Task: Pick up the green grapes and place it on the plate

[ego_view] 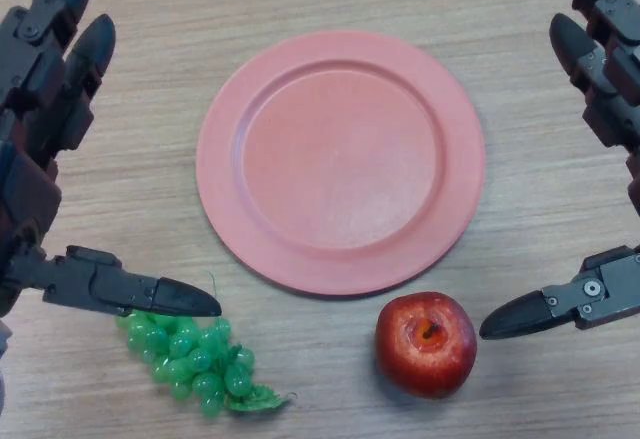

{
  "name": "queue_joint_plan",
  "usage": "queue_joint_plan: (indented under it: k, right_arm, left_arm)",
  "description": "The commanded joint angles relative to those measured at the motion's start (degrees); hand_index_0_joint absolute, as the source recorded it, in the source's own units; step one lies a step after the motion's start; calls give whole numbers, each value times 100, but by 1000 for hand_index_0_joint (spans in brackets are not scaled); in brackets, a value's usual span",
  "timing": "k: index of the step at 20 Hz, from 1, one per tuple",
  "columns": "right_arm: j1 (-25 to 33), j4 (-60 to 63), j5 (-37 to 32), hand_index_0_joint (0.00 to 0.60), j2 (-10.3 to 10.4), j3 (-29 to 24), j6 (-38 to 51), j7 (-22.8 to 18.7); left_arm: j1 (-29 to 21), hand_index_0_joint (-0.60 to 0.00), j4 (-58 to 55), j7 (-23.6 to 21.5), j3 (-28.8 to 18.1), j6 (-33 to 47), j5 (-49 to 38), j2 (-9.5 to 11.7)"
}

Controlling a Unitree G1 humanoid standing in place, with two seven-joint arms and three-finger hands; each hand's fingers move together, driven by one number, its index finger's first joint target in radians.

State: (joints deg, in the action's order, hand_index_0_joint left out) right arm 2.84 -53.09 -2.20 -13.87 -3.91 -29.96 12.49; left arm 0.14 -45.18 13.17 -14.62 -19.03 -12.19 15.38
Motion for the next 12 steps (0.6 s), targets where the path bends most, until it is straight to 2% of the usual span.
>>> queue_joint_plan:
  k: [1,8,10,12]
  right_arm:
    - [36,-394,-135,0,-77,-121,574,-184]
    - [66,-522,-217,0,-97,-186,465,-221]
    - [54,-516,-189,0,-91,-164,523,-224]
    - [34,-478,-116,0,-80,-106,599,-229]
  left_arm:
    - [-174,0,-145,-160,-319,729,125,203]
    - [-119,0,-126,-143,-267,923,263,157]
    - [21,0,-90,-45,-311,1170,309,102]
    - [283,0,175,180,-362,1766,583,7]
